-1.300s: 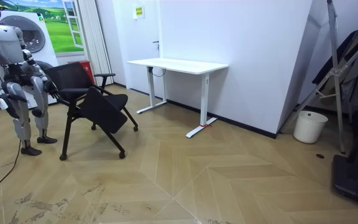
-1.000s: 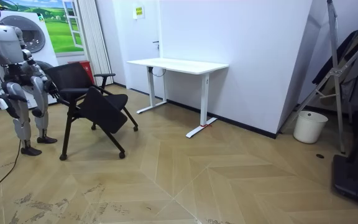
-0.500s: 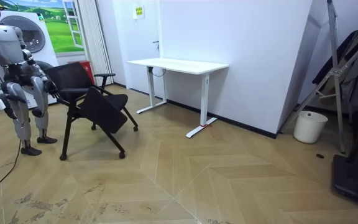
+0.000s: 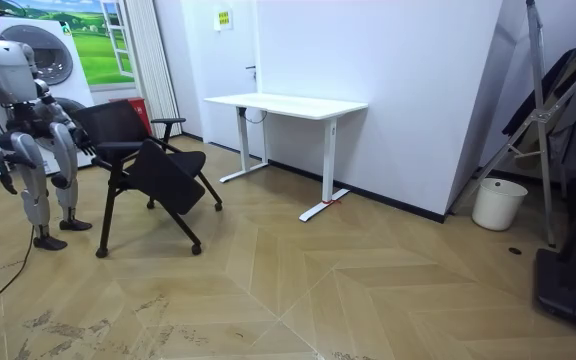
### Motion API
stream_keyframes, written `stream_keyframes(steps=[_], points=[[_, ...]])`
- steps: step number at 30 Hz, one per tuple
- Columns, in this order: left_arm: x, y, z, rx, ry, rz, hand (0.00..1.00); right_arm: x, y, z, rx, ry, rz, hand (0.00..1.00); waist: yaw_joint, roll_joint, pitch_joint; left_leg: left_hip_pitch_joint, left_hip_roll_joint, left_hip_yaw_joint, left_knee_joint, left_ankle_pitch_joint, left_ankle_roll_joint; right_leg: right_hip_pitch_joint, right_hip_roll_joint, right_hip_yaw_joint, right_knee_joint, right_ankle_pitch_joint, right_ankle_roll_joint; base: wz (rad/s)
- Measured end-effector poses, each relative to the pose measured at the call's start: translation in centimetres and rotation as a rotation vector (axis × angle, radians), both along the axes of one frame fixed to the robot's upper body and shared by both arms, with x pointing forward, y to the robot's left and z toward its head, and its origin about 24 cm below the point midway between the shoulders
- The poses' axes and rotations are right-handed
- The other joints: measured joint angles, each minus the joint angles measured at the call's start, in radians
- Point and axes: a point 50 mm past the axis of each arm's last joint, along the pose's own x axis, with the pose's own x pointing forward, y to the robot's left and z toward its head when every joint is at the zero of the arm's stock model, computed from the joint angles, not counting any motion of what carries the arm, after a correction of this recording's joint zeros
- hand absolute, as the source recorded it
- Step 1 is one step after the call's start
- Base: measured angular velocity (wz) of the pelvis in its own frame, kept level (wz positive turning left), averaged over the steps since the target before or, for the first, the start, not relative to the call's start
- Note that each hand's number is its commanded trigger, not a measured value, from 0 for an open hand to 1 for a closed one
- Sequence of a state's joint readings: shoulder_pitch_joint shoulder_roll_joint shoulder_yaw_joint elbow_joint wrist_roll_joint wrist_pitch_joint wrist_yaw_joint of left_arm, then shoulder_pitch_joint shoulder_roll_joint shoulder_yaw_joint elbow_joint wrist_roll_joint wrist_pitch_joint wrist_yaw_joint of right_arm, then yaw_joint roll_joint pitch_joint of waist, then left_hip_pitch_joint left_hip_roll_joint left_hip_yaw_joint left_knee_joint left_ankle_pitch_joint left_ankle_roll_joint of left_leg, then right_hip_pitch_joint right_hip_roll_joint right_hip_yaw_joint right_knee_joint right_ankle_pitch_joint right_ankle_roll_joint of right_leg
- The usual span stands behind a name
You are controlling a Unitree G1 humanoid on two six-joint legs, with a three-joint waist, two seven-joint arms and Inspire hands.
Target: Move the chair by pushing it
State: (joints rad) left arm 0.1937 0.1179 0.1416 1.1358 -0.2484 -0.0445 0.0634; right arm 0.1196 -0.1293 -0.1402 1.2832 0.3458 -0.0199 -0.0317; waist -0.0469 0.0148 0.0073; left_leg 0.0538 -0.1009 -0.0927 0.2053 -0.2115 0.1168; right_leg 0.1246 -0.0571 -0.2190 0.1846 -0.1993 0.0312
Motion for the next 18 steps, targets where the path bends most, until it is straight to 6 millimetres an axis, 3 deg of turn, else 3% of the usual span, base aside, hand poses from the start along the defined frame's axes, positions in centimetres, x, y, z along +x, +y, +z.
stream_keyframes(steps=[4, 7, 11, 13, 18], points=[[2.6, 3.3, 1.6, 0.201, -0.043, -0.103, 0.00, 0.0, -1.1, 0.3, -0.033, -0.003, -0.003, 0.00, -0.008, 0.014, 0.0028, 0.006, -0.001, -0.009, 0.010, -0.001, -0.001, 0.015, 0.001, -0.009, 0.000, 0.000, 0.000, 0.10], [6.5, 5.6, 3.4, 0.339, -0.120, -0.175, 0.00, 0.1, -2.4, 0.7, -0.065, 0.000, -0.004, 0.00, -0.005, 0.028, 0.0002, -0.005, -0.005, -0.023, 0.024, -0.003, -0.001, 0.015, 0.001, -0.001, 0.000, 0.000, 0.000, 0.11], [9.9, 7.9, 5.9, 0.510, -0.173, -0.277, 0.00, -0.2, -3.7, 1.1, -0.105, 0.025, 0.015, 0.00, -0.013, 0.055, -0.0024, -0.001, -0.006, -0.023, 0.022, -0.003, 0.000, 0.017, 0.000, -0.004, -0.001, 0.000, 0.000, -0.01], [11.0, 8.5, 7.0, 0.568, -0.210, -0.285, 0.00, -0.4, -4.0, 1.2, -0.118, 0.042, 0.023, 0.00, -0.013, 0.063, -0.0010, 0.000, -0.006, -0.023, 0.019, -0.003, 0.000, 0.017, 0.000, -0.004, -0.002, 0.000, 0.000, 0.00], [13.8, 8.6, 9.6, 0.670, -0.324, -0.328, 0.00, -0.4, -3.9, 1.1, -0.113, 0.042, -0.007, 0.00, -0.024, 0.081, -0.0081, 0.000, -0.005, -0.019, 0.015, -0.003, 0.000, 0.017, 0.000, -0.006, -0.003, 0.000, 0.000, 0.02]])
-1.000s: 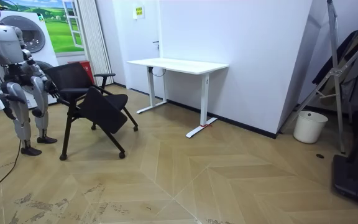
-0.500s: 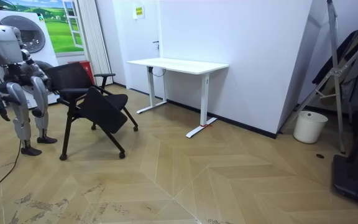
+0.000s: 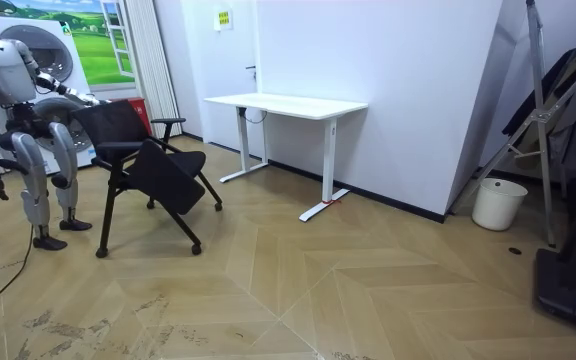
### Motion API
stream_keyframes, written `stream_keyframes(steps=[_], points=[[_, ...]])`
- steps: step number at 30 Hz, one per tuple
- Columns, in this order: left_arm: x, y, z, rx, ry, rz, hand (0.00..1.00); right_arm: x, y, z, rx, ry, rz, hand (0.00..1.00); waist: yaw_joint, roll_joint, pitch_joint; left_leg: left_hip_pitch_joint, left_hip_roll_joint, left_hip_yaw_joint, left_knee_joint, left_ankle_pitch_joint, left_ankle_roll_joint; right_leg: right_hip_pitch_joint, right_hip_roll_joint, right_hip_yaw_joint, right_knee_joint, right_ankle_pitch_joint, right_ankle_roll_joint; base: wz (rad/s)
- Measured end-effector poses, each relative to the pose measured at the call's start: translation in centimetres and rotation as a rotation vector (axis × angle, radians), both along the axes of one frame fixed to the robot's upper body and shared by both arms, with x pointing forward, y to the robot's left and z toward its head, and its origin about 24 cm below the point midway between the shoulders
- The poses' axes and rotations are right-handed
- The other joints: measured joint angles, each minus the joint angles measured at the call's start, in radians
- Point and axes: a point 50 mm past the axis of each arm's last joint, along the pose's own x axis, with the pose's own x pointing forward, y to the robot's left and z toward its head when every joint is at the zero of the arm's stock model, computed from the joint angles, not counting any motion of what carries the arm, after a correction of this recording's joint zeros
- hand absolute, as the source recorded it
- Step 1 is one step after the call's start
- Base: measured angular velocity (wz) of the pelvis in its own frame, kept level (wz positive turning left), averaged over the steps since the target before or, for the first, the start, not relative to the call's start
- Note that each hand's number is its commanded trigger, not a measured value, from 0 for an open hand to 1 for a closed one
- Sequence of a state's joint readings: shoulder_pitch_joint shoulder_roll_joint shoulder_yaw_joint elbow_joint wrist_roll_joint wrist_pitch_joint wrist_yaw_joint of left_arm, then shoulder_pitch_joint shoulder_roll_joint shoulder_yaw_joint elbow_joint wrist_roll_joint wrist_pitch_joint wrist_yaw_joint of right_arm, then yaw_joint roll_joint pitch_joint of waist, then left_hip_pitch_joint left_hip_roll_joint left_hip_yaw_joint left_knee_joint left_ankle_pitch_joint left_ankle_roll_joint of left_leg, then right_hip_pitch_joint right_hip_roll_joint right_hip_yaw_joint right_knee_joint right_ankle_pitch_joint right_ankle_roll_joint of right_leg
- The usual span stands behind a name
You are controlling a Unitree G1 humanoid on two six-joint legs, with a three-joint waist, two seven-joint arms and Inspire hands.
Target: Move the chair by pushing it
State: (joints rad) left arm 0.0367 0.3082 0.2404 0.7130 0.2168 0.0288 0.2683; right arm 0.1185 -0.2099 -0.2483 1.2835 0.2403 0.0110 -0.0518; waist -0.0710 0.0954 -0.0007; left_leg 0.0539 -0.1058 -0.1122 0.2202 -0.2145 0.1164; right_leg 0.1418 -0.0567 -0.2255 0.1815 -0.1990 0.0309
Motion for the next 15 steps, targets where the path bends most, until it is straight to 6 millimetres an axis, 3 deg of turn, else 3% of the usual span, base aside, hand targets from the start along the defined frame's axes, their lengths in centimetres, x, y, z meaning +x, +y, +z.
stream_keyframes(steps=[7, 15], points=[[5.4, -1.5, 6.0, 0.183, -0.225, -0.178, 0.00, 1.0, 0.2, 0.0, 0.008, -0.024, 0.006, 0.00, -0.011, -0.011, 0.0039, -0.027, -0.008, -0.026, 0.017, -0.001, 0.000, -0.004, -0.001, 0.004, -0.012, 0.000, 0.000, 0.10], [6.9, -4.2, 8.1, 0.336, -0.242, -0.352, 0.00, 1.0, 0.8, -0.2, 0.028, -0.015, 0.012, 0.00, -0.022, -0.020, 0.0067, -0.028, -0.008, -0.019, 0.018, -0.001, 0.000, 0.000, -0.002, -0.005, -0.014, 0.000, 0.000, 0.06]])
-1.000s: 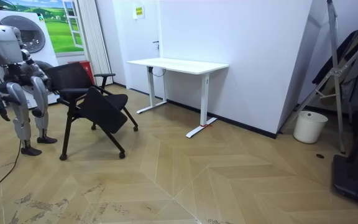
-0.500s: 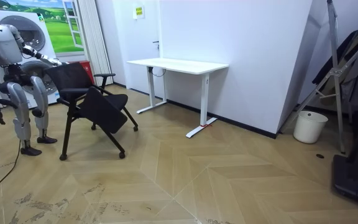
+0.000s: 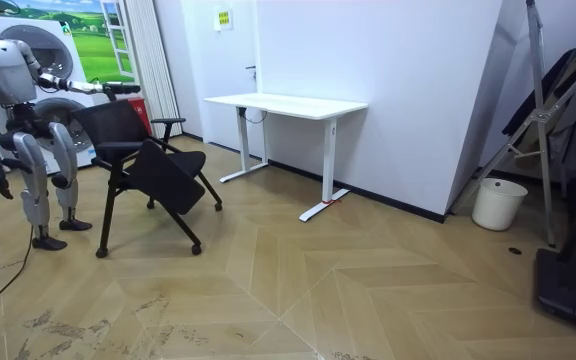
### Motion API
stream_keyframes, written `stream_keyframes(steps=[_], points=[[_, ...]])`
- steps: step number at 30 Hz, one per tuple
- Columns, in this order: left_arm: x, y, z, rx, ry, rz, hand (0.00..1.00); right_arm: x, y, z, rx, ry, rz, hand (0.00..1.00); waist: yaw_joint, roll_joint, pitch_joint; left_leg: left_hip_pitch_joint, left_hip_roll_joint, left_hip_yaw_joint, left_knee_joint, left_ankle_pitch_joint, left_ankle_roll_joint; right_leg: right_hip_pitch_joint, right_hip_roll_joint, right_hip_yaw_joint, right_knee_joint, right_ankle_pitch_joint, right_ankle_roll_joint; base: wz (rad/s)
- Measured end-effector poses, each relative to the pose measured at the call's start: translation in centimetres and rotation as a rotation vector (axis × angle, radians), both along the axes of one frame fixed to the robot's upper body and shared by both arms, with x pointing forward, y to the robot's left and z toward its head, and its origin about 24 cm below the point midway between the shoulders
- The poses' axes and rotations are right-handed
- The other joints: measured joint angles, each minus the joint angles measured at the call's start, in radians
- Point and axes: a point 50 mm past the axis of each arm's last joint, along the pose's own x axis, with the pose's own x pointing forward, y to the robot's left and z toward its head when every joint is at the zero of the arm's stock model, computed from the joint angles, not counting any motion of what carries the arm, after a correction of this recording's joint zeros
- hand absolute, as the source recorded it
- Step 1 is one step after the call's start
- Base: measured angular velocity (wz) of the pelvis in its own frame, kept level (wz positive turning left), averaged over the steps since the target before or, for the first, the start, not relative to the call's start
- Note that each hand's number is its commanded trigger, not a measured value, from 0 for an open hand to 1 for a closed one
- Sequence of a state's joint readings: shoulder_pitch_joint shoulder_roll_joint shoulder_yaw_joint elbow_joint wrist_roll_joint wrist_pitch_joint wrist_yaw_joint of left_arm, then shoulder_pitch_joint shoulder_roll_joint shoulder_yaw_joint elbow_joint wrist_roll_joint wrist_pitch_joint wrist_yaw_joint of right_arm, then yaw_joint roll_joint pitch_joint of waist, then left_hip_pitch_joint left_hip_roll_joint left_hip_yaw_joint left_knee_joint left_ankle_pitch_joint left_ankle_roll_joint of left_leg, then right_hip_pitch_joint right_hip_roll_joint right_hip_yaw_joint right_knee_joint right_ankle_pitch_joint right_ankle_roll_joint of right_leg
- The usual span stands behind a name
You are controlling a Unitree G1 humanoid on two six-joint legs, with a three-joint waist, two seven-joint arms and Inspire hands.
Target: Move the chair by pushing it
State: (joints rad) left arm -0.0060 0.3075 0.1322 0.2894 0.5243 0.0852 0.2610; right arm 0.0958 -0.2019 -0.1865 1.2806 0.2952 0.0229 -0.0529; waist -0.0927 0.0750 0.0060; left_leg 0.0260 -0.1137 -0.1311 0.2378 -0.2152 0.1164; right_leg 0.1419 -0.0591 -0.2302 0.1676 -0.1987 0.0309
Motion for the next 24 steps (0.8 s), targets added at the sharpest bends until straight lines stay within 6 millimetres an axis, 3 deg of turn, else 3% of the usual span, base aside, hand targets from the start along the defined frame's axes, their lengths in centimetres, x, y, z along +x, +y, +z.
stream_keyframes(steps=[7, 15, 24], points=[[1.3, -2.7, 2.7, 0.143, -0.041, -0.150, 0.00, 0.6, 0.2, 0.0, 0.016, -0.012, 0.016, 0.00, -0.022, -0.009, 0.0004, -0.011, 0.002, 0.012, 0.001, 0.000, 0.000, -0.006, -0.002, -0.017, -0.001, 0.000, 0.000, 0.05], [2.1, -5.6, 2.9, 0.185, 0.025, -0.301, 0.00, 1.3, 0.8, -0.2, 0.037, -0.016, 0.061, 0.00, -0.050, -0.012, 0.0011, -0.015, 0.003, 0.016, 0.008, 0.000, 0.000, -0.006, -0.002, -0.017, -0.002, 0.000, 0.000, 0.01], [2.2, -8.3, 7.5, 0.336, -0.026, -0.461, 0.00, 0.9, 1.1, -0.4, 0.056, 0.022, 0.049, 0.00, -0.066, 0.005, 0.0019, -0.034, 0.000, 0.018, 0.031, 0.000, 0.000, -0.005, -0.003, -0.014, -0.003, 0.000, 0.000, 0.13]])
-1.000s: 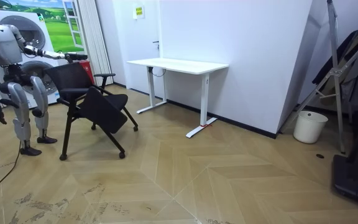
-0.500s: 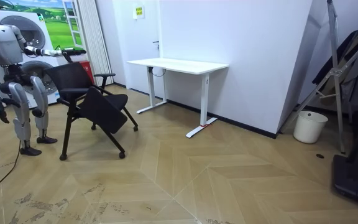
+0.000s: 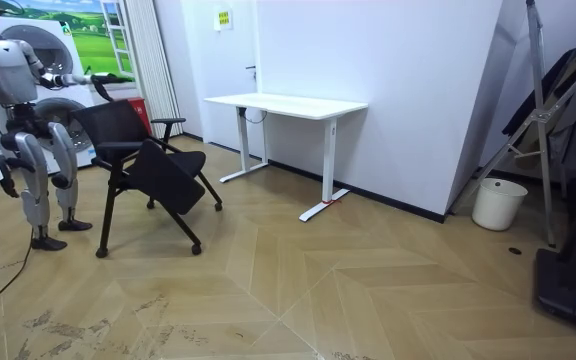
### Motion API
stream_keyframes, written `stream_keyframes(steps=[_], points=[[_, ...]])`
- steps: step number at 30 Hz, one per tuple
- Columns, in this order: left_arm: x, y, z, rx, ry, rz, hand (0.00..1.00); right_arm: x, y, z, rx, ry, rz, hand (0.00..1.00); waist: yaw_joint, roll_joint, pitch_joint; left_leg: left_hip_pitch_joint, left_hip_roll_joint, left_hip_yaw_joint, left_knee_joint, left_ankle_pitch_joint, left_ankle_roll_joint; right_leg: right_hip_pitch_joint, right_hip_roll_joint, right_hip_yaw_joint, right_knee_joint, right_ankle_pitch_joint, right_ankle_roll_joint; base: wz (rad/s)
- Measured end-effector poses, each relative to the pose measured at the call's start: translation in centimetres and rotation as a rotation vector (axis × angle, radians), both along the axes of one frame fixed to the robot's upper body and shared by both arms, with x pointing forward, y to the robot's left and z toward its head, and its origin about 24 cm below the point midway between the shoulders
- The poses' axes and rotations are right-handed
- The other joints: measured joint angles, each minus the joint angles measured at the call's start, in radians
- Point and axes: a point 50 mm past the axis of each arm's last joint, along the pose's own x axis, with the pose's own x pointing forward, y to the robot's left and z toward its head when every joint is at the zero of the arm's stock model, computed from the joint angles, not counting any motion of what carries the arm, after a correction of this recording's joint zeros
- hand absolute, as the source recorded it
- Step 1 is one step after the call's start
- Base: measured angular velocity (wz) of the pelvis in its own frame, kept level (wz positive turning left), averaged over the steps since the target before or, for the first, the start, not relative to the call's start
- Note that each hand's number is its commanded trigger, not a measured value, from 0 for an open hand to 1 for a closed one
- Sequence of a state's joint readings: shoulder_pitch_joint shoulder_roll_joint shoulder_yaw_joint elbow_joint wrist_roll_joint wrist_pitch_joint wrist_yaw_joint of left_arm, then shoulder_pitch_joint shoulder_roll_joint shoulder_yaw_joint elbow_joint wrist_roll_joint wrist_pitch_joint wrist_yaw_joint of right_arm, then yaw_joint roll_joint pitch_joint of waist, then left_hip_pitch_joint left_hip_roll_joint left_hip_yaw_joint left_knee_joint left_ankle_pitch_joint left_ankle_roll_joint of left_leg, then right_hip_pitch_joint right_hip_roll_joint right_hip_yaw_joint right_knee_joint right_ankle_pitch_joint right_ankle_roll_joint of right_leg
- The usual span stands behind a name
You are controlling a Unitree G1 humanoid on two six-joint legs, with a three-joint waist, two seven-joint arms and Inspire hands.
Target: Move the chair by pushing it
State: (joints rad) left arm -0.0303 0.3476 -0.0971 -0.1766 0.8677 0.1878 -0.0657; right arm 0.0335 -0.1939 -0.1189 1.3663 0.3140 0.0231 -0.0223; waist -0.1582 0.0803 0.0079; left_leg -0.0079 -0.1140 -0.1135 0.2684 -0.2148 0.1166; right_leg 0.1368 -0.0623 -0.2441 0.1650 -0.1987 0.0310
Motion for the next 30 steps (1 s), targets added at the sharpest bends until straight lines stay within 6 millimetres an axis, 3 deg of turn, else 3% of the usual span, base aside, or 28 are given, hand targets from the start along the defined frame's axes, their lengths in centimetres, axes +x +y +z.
stream_keyframes(steps=[5, 11, 13, 19, 30], points=[[0.1, -1.2, 2.0, 0.046, 0.007, -0.073, 0.00, 0.5, -0.2, 0.1, -0.012, 0.000, 0.021, 0.00, -0.001, 0.017, 0.0042, -0.013, 0.000, -0.003, 0.004, -0.001, 0.000, -0.003, 0.002, -0.004, -0.002, 0.000, 0.000, 0.03], [-0.3, -2.2, 3.4, 0.090, 0.010, -0.124, 0.00, 0.3, -0.4, 0.1, -0.022, 0.004, 0.017, 0.00, -0.003, 0.034, 0.0007, -0.020, 0.001, 0.000, 0.008, 0.001, -0.002, -0.005, 0.003, 0.000, -0.011, 0.000, 0.000, -0.01], [-0.2, -2.5, 4.2, 0.098, -0.004, -0.145, 0.00, 0.3, -0.5, 0.2, -0.026, 0.008, 0.019, 0.00, 0.000, 0.034, 0.0046, -0.021, 0.002, 0.001, 0.008, 0.001, -0.002, -0.006, 0.004, 0.001, -0.011, 0.000, 0.000, 0.00], [-0.1, -3.5, 6.4, 0.110, -0.043, -0.203, 0.00, 0.4, -0.5, 0.2, -0.032, 0.000, 0.026, 0.00, -0.001, 0.034, 0.0045, -0.017, 0.002, 0.000, 0.001, 0.001, -0.002, -0.006, 0.004, 0.009, -0.013, 0.000, 0.000, 0.00], [-0.2, -3.2, 5.2, 0.163, 0.182, -0.250, 0.00, 0.6, -0.2, 0.1, -0.001, -0.021, -0.010, 0.00, -0.008, 0.036, 0.0087, -0.016, 0.001, 0.000, 0.000, 0.001, -0.002, -0.011, 0.005, 0.053, -0.013, 0.000, 0.000, 0.00]])
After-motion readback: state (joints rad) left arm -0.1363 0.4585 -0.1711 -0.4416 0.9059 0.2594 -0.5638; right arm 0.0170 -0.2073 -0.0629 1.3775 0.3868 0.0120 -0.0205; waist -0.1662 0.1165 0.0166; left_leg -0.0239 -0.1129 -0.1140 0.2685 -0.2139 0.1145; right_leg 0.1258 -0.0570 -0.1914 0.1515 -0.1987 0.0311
